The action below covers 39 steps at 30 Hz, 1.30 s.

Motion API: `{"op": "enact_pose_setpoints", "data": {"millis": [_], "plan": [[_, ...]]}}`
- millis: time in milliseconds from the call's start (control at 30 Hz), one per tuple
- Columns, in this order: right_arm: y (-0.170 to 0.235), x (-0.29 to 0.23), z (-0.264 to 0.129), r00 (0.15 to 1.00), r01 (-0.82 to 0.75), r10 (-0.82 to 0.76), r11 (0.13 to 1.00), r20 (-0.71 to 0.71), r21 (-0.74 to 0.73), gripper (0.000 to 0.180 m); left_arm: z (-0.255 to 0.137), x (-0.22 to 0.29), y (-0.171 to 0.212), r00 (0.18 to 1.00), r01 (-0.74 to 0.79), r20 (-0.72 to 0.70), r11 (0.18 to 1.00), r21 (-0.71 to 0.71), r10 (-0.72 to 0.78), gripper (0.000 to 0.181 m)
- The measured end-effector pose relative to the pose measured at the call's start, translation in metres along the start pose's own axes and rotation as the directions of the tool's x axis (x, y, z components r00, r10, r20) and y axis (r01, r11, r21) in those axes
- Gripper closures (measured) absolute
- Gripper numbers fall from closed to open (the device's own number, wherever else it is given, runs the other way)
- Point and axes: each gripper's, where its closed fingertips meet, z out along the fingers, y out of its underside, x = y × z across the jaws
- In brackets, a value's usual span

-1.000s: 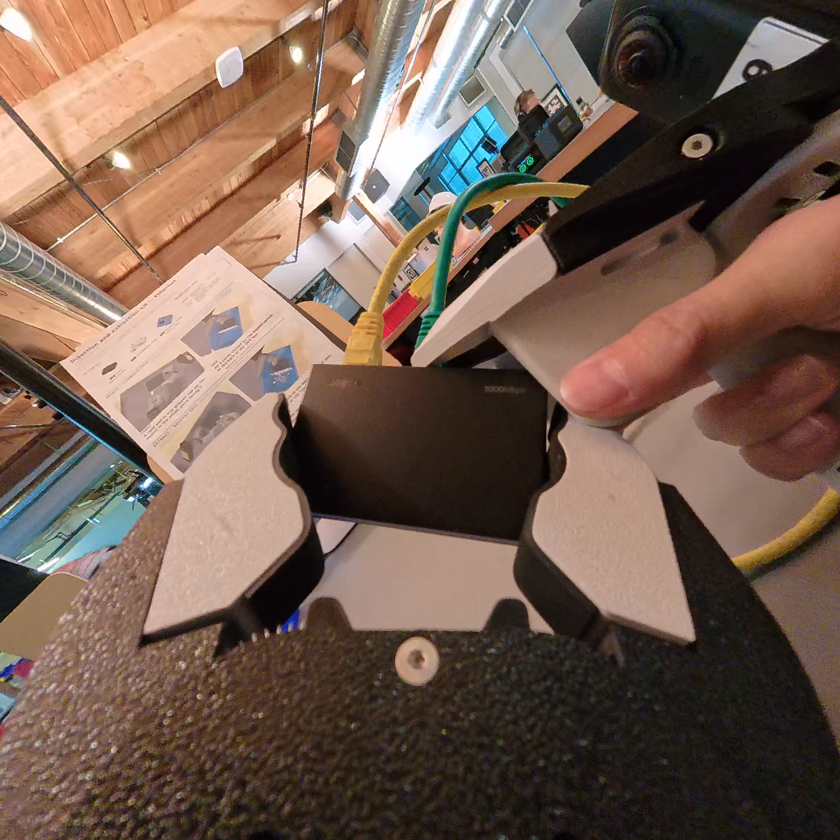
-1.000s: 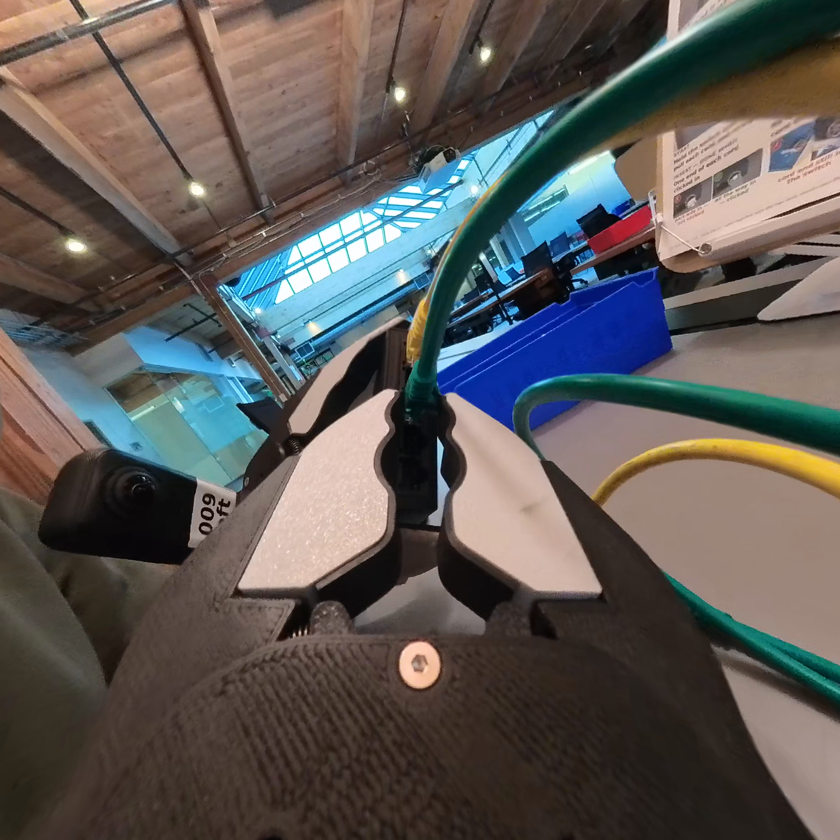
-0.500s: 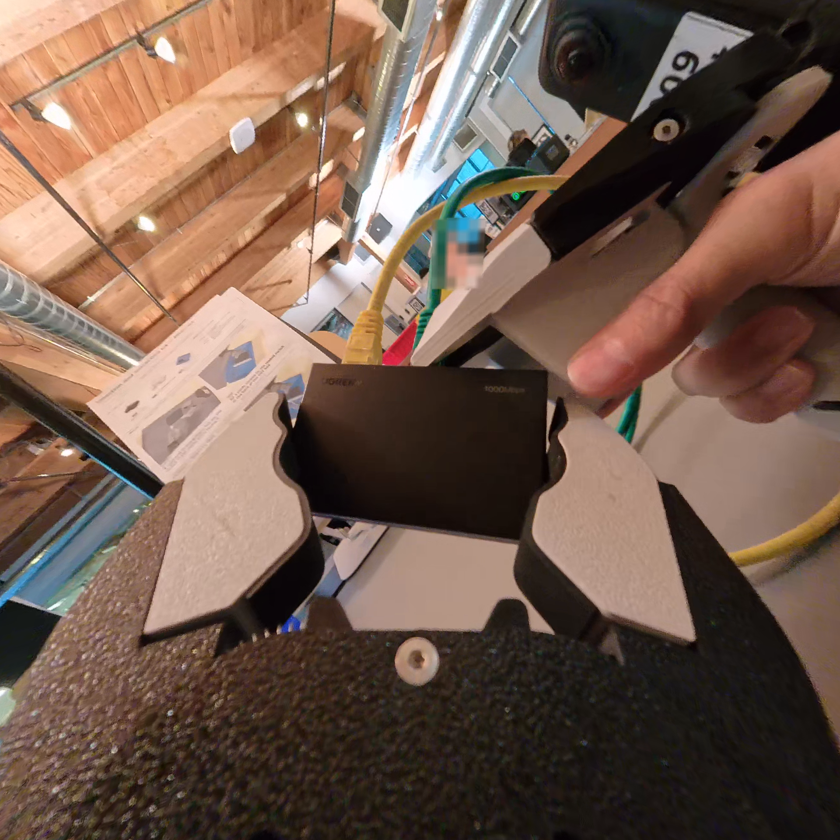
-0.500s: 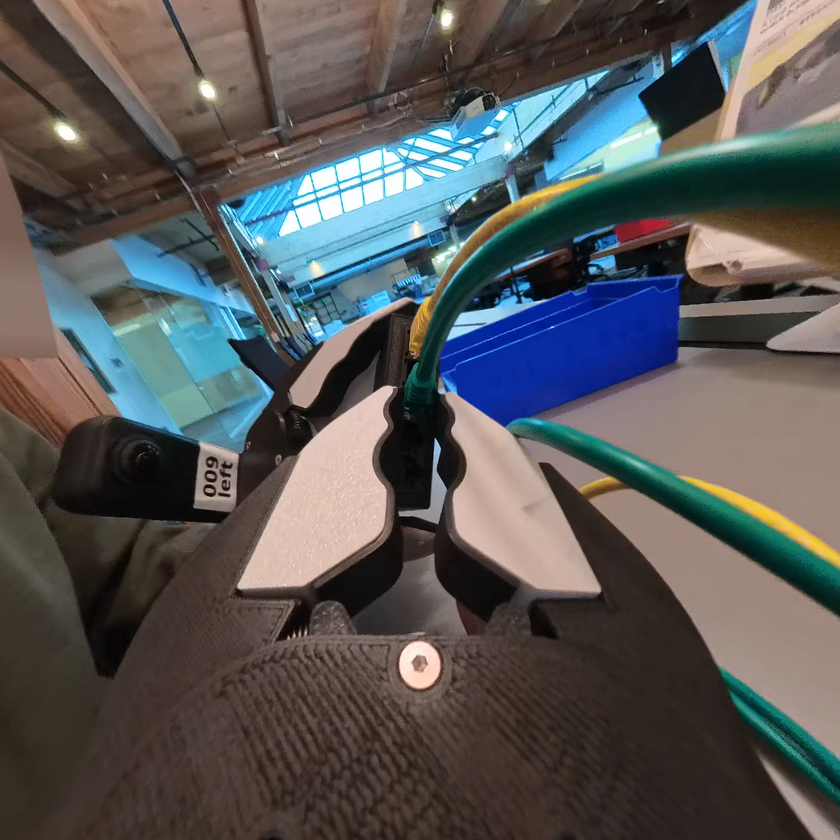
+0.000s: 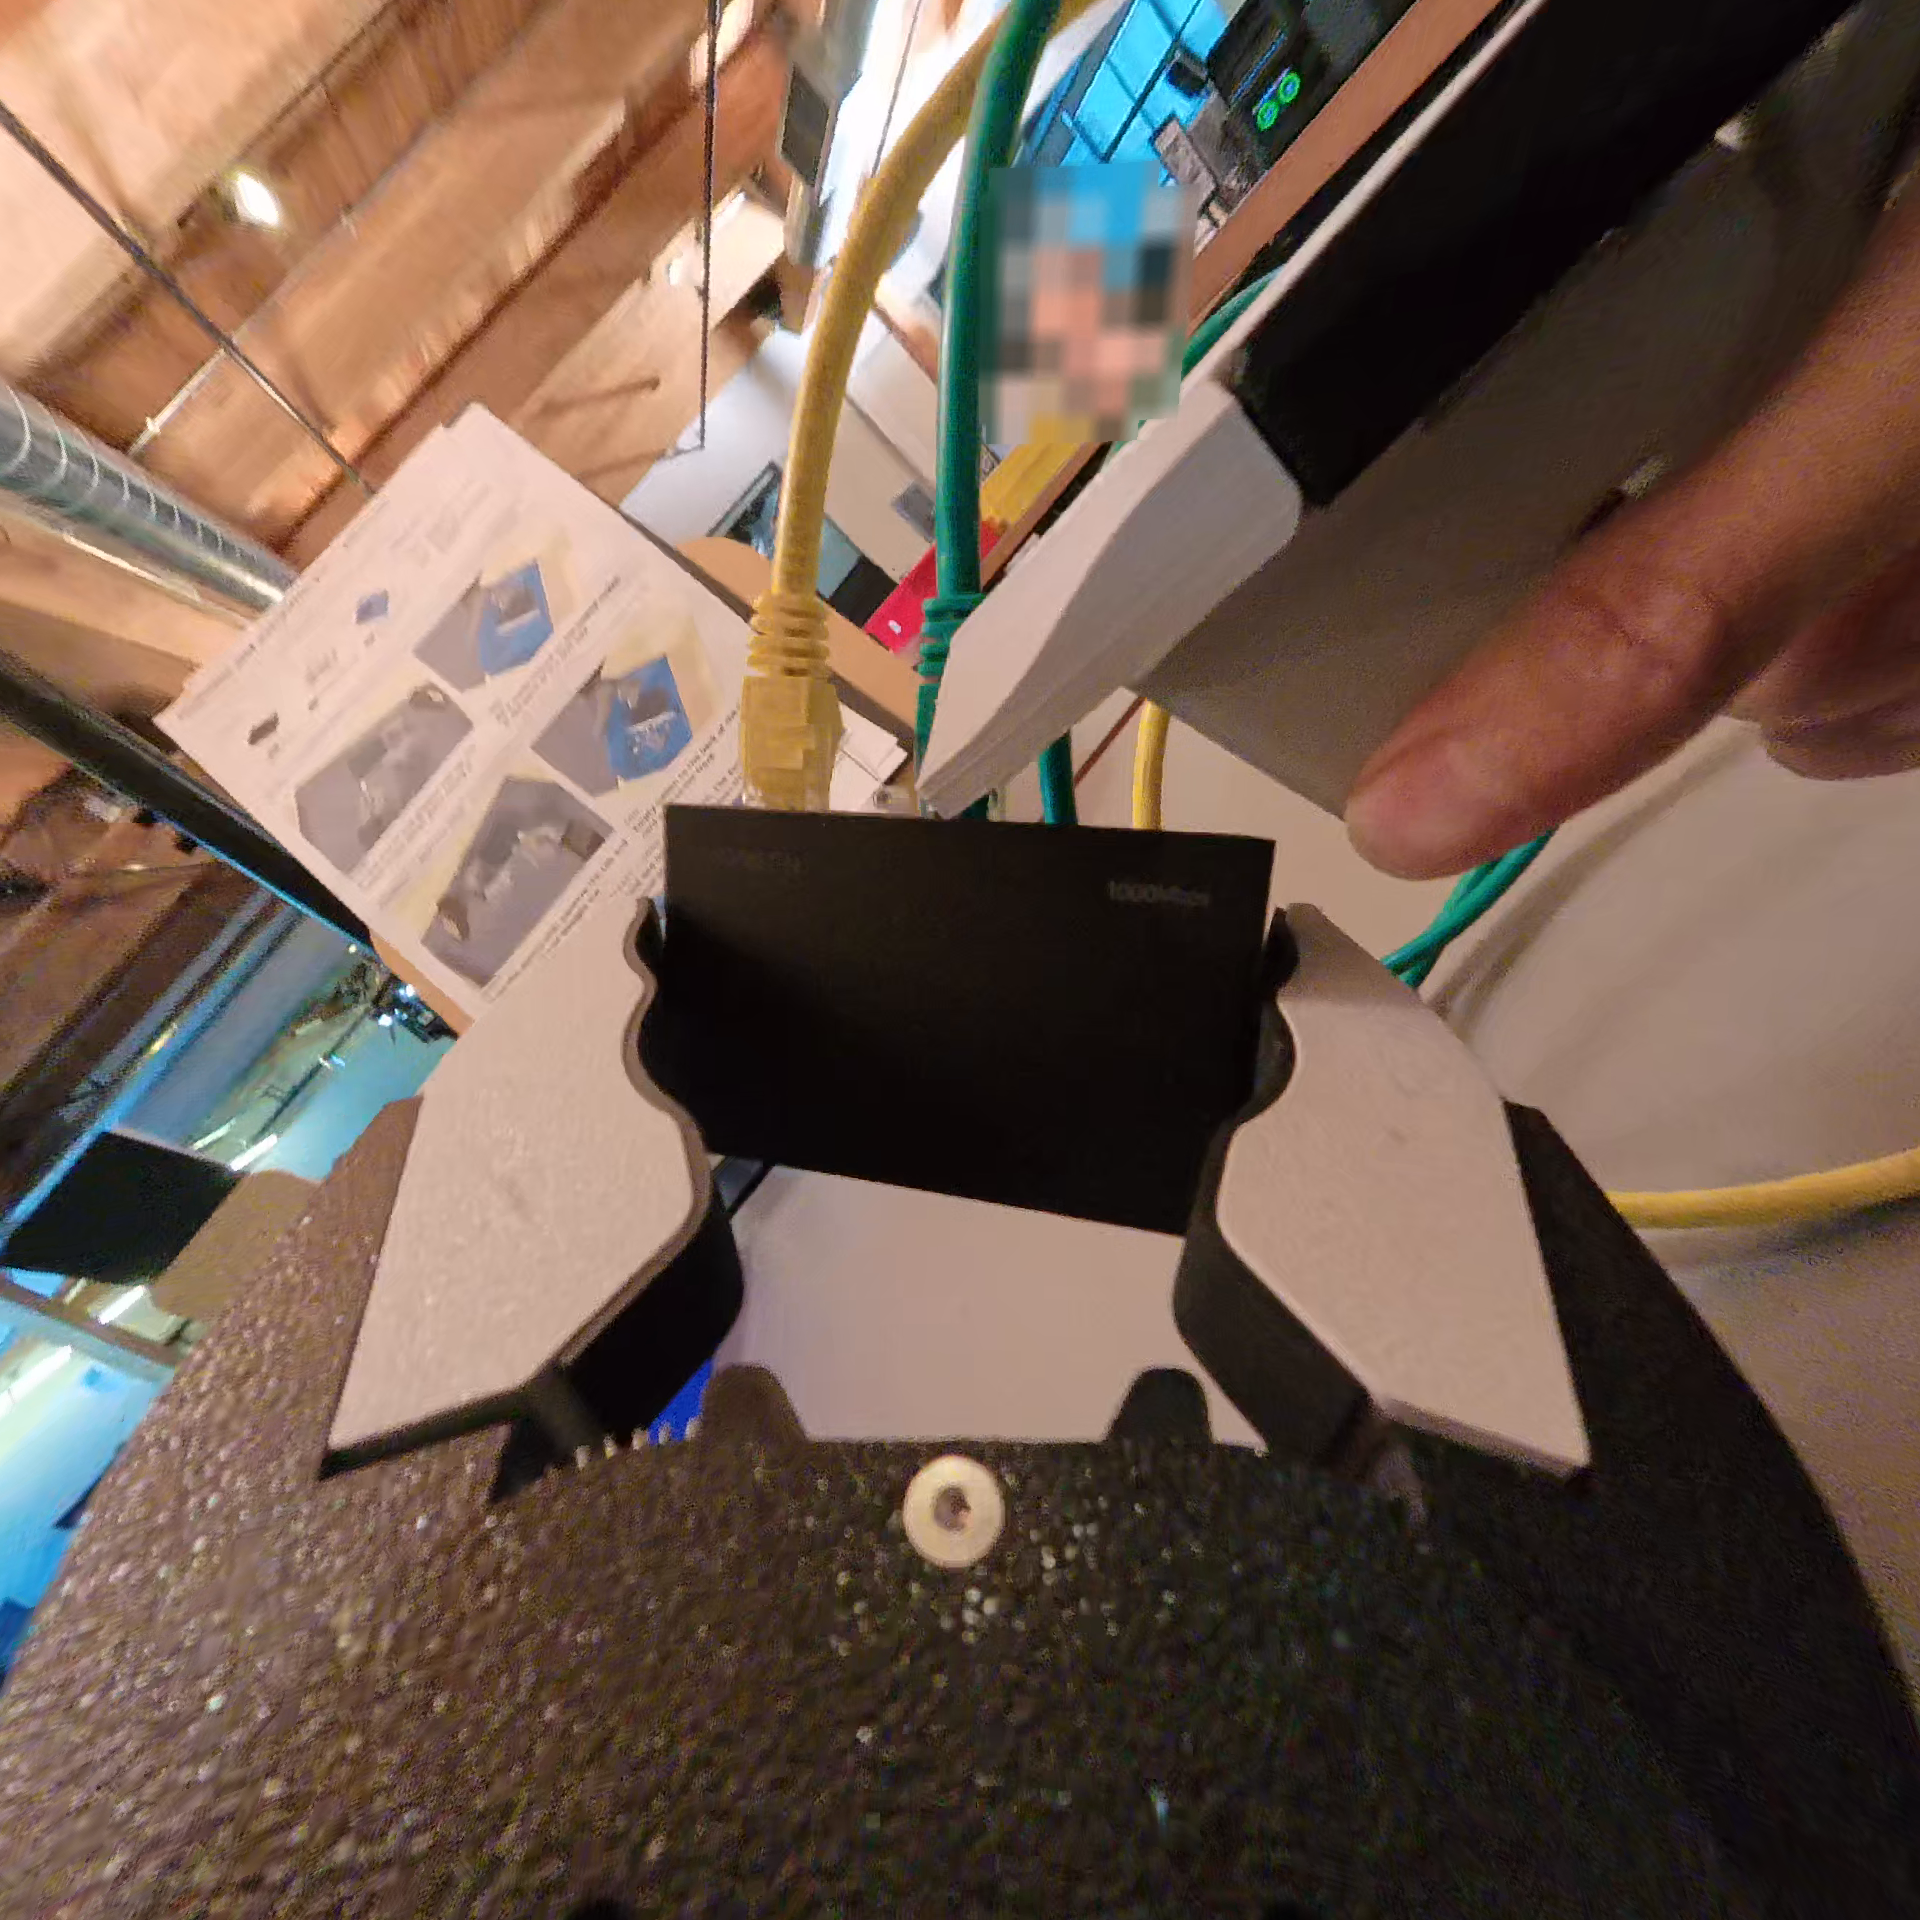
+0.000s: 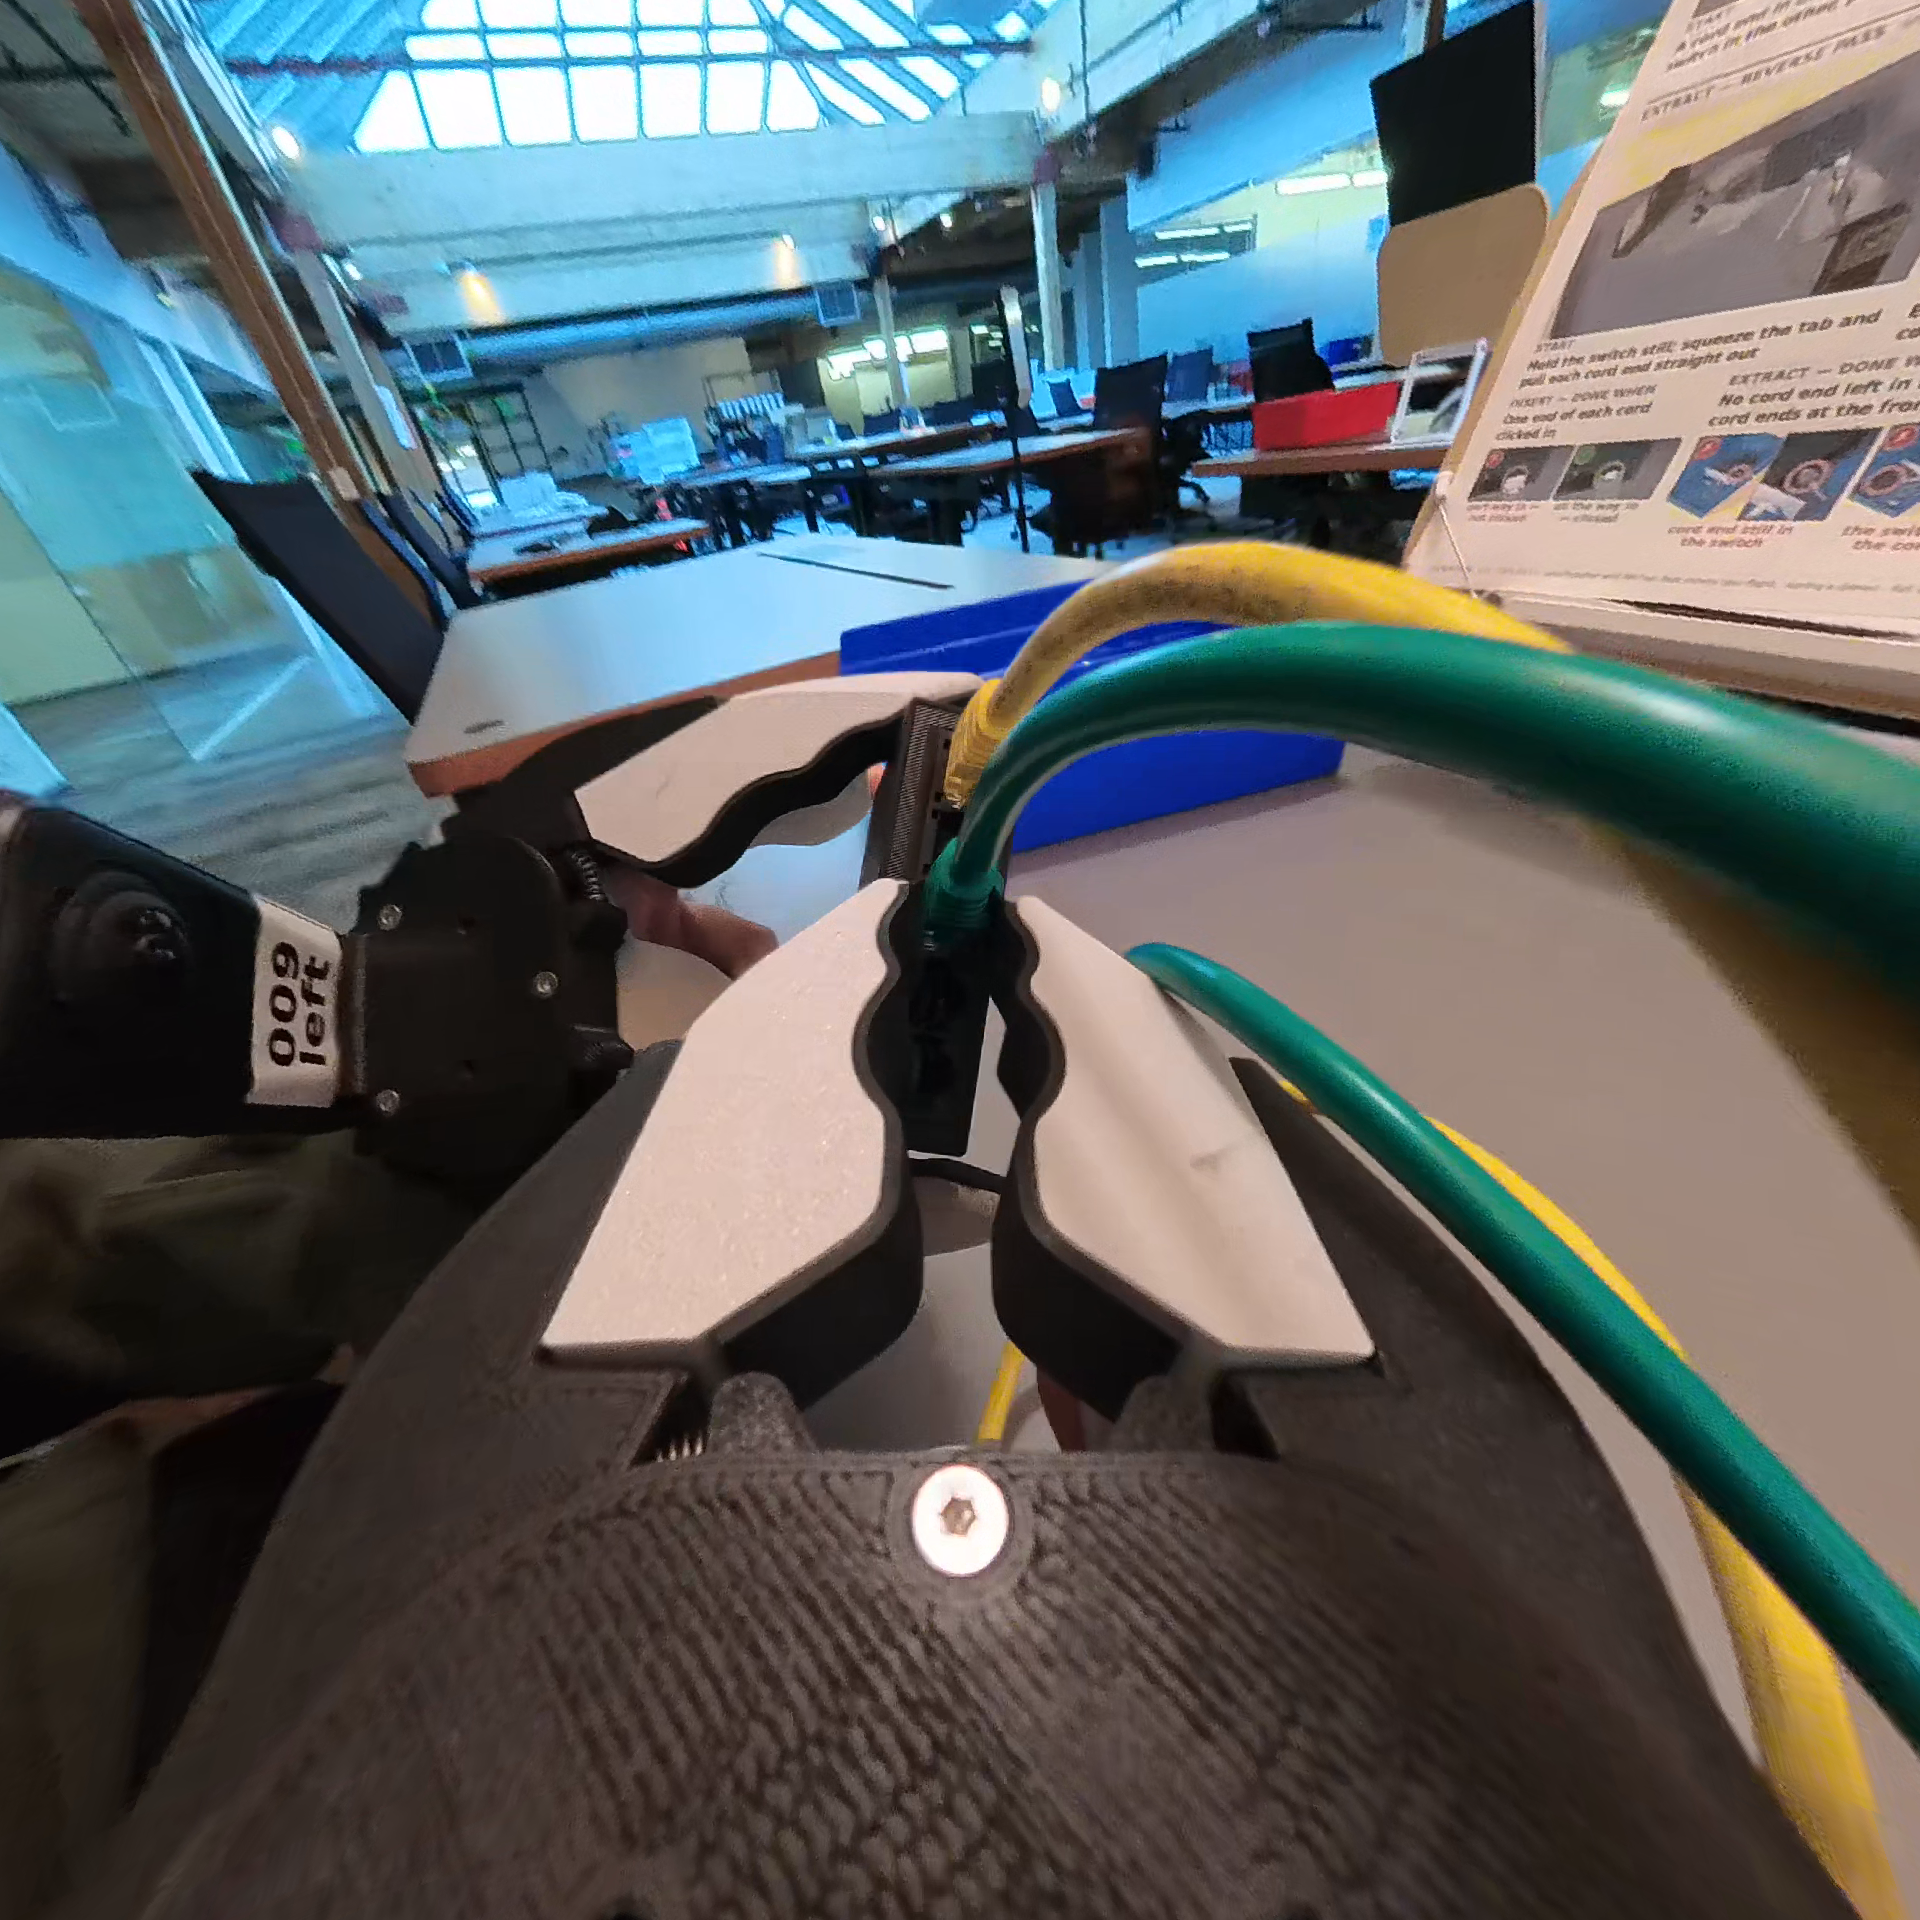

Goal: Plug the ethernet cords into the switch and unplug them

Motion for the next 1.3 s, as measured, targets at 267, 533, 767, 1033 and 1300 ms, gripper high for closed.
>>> {"op": "enact_pose_setpoints", "data": {"millis": [267,533,767,1033,1300], "plan": [[0.003,0.004,-0.001,0.973,-0.219,0.213,0.973,0.088,0.073,0.166,0.002,0.005,0.003,1.0,0.017,-0.013,0.999,-0.031,-0.018,0.075],[0.017,0.012,0.003,0.999,-0.018,0.015,0.993,-0.028,-0.118,0.164,0.006,0.013,0.021,0.996,0.023,-0.087,0.993,-0.12,-0.034,0.075],[0.018,0.012,0.002,1.0,-0.005,0.001,0.987,-0.029,-0.159,0.164,0.005,0.016,0.02,0.991,0.041,-0.122,0.988,-0.149,-0.059,0.074],[0.018,0.014,0.004,0.998,0.046,-0.054,0.974,-0.029,-0.22,0.164,0.006,0.015,0.022,0.991,0.068,-0.1,0.984,-0.163,-0.085,0.074],[0.015,0.014,0.007,0.991,-0.128,0.13,0.985,0.019,-0.114,0.166,0.005,0.014,0.021,0.983,0.138,-0.1,0.977,-0.165,-0.155,0.075]]}}
